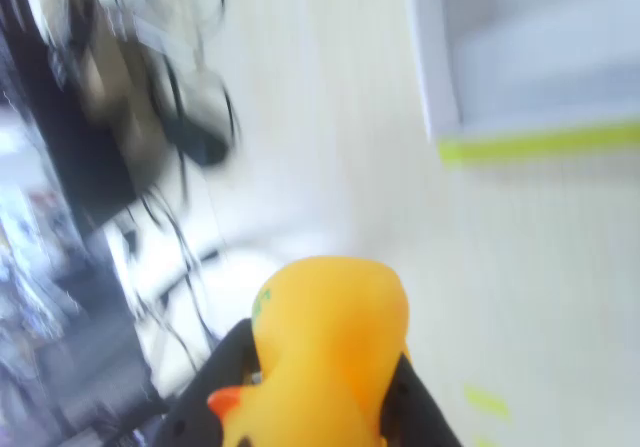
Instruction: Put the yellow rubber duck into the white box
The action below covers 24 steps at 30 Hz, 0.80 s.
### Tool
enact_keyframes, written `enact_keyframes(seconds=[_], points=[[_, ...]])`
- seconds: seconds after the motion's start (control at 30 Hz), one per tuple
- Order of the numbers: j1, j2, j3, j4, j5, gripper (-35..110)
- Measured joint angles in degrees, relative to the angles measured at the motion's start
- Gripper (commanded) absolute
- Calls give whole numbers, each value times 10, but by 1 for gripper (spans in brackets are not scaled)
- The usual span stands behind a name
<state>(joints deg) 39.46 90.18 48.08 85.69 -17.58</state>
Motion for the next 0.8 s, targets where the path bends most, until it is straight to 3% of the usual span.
enact_keyframes(seconds=[0.47, 0.8], points=[[119, -93, 279, -319, -15, 0], [142, -112, 361, -359, -28, 0]])
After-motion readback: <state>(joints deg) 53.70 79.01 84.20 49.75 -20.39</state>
